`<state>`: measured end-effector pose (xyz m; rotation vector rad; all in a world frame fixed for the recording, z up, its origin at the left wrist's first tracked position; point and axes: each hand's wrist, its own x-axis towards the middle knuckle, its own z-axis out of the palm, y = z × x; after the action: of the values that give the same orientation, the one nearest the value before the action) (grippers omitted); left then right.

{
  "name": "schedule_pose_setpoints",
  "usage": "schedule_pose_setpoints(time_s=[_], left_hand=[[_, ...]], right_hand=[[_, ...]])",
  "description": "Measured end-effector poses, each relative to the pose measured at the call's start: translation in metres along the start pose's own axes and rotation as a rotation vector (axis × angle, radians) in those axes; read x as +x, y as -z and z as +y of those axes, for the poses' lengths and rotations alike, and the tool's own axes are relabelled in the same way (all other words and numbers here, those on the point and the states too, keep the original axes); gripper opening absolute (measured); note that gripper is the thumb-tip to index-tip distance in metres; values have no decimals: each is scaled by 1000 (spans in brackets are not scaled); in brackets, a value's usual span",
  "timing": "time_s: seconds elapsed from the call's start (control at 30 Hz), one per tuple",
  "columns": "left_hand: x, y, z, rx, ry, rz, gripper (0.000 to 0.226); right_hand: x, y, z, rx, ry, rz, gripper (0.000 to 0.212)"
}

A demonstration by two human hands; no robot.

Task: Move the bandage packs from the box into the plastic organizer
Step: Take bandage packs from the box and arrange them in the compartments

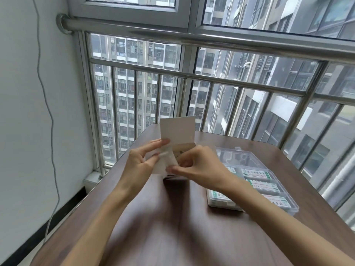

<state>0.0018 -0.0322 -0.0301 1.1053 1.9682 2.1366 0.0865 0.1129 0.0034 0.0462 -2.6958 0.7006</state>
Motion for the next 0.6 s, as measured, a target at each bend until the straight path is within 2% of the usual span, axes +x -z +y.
schedule_pose_setpoints(time_s=[0.13,0.2,0.23,0.37,0.5,0.6], left_hand=[[9,1,7,37,124,-37,41],[18,5,16,81,175,-70,43],[22,7,20,103,218,-99,42],[43,13,29,196,451,-232,38],[46,14,32,312,417,-257,40],[40,13,25,516,310,-165,42]], right_hand=[[4,9,1,176,-106,-34,43],[5,15,2,163,-132,-4,18],[5,17,3,142,-147,27,12],[1,28,1,183,-138,108,23],[-9,40,-3,501,-215,19,20],[-18,42,-4,619,-215,-64,20]])
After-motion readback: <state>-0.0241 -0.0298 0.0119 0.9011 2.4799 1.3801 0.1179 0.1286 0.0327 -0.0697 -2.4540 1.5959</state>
